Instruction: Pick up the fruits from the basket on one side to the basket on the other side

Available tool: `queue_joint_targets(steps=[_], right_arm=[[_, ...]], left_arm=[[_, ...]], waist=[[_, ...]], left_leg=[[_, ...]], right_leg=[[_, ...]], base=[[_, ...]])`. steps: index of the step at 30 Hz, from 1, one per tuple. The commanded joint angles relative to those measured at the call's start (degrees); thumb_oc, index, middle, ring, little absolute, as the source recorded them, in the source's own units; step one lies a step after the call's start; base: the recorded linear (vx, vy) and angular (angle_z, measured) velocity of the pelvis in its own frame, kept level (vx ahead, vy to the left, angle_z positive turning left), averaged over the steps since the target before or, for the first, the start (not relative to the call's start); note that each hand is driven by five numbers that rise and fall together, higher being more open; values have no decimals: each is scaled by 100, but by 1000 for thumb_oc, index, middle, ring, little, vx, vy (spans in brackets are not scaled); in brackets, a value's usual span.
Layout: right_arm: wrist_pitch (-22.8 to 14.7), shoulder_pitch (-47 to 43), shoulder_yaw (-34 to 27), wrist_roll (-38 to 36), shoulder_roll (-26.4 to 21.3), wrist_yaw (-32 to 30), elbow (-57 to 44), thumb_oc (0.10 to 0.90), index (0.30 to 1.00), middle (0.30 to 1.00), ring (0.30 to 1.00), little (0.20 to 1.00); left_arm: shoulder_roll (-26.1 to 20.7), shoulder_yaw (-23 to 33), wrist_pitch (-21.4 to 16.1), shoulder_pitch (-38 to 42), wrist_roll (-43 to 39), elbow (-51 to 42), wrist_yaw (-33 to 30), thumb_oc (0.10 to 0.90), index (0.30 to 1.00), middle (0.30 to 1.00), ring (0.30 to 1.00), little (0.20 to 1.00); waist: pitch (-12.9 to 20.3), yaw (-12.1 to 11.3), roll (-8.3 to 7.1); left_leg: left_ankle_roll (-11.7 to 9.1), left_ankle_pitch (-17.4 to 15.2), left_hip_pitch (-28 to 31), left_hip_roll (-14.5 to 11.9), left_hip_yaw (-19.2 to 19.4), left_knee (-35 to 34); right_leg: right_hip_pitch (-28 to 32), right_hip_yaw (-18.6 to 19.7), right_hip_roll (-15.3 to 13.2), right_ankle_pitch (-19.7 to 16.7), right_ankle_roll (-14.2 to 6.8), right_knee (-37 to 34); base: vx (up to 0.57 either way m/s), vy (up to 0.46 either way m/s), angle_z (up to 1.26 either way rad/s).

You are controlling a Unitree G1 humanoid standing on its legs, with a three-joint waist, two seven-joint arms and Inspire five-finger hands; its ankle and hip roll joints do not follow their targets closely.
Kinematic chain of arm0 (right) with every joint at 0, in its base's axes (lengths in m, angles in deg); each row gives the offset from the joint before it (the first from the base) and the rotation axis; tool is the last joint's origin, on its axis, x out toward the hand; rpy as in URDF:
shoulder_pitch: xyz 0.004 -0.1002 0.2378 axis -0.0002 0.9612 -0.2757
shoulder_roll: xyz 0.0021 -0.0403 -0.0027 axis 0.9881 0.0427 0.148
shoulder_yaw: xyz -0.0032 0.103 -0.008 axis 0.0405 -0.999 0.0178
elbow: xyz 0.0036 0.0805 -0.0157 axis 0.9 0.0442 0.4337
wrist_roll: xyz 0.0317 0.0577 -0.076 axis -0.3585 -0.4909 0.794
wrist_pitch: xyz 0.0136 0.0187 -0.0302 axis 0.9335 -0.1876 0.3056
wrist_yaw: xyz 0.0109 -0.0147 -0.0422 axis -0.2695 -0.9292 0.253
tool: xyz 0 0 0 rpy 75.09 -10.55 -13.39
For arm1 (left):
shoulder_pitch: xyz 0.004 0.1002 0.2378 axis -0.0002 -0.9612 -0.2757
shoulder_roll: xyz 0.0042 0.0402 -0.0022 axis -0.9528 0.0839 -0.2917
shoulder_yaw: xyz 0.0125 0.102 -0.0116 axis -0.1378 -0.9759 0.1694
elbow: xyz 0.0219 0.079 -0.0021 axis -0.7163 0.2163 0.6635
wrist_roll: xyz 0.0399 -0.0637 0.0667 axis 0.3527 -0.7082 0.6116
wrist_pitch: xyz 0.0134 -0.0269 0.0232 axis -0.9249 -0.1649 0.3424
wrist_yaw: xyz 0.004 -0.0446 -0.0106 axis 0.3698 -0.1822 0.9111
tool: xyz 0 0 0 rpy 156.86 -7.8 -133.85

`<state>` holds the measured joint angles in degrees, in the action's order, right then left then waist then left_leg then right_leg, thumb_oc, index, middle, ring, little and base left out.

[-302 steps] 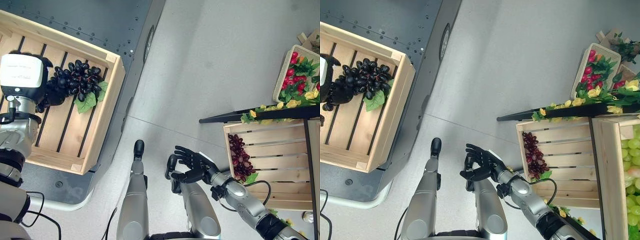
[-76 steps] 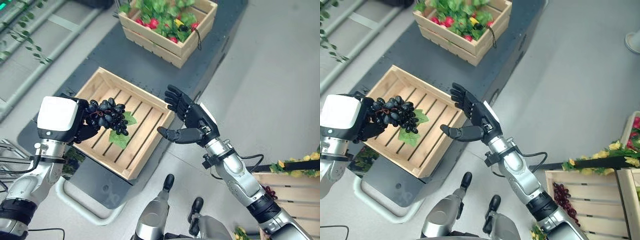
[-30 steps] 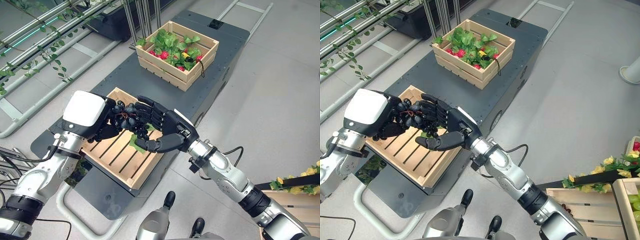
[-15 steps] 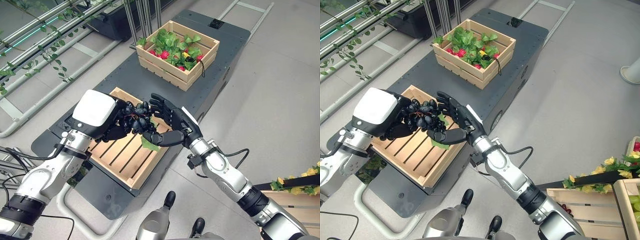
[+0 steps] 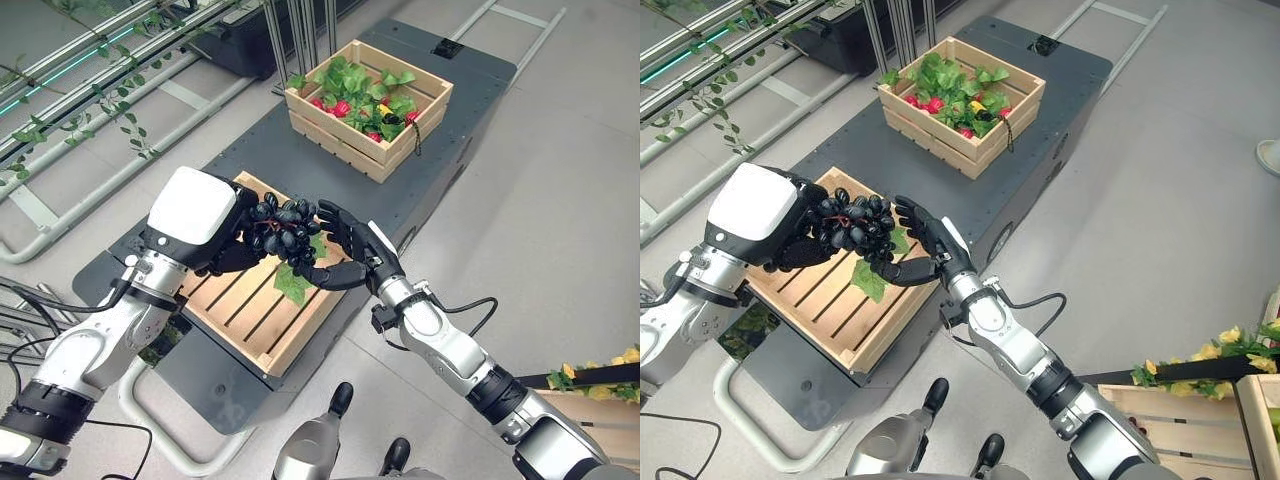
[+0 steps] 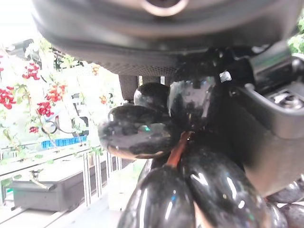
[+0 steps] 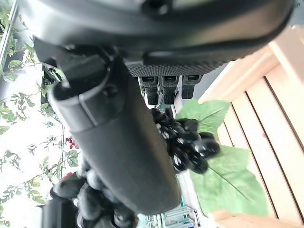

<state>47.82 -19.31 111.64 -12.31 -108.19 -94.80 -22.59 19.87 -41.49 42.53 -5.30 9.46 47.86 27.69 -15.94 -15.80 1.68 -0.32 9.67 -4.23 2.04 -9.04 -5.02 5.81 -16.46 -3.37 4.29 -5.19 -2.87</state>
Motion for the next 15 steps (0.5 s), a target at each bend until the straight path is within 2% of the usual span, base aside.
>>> queue_joint_targets(steps=[1,7,15], right_arm=[[-490,-272,294,-200,672,289,50,800,900,900,900,900],[-488,-278,360,-238,680,459,127,800,900,900,900,900],[-732,-330,327,-434,731,639,36,800,900,900,900,900]], left_arm=[[-29,-209,-82,545,-422,-110,-424,400,300,300,300,300],[-13,-225,-197,601,-482,-158,-426,400,300,300,300,300],[117,-298,-202,625,-485,-285,-161,400,300,300,300,300]], waist=[[1339,-16,-69],[1364,-25,-96],[1368,-25,-114]], left_leg=[[134,-684,247,409,-147,2],[131,-678,243,407,-161,2],[135,-680,242,401,-147,2]], right_leg=[[-306,-30,-174,-381,46,22],[-297,-43,-177,-393,42,1],[-297,-36,-176,-407,36,-12]], base=[[0,0,0],[0,0,0],[0,0,0]])
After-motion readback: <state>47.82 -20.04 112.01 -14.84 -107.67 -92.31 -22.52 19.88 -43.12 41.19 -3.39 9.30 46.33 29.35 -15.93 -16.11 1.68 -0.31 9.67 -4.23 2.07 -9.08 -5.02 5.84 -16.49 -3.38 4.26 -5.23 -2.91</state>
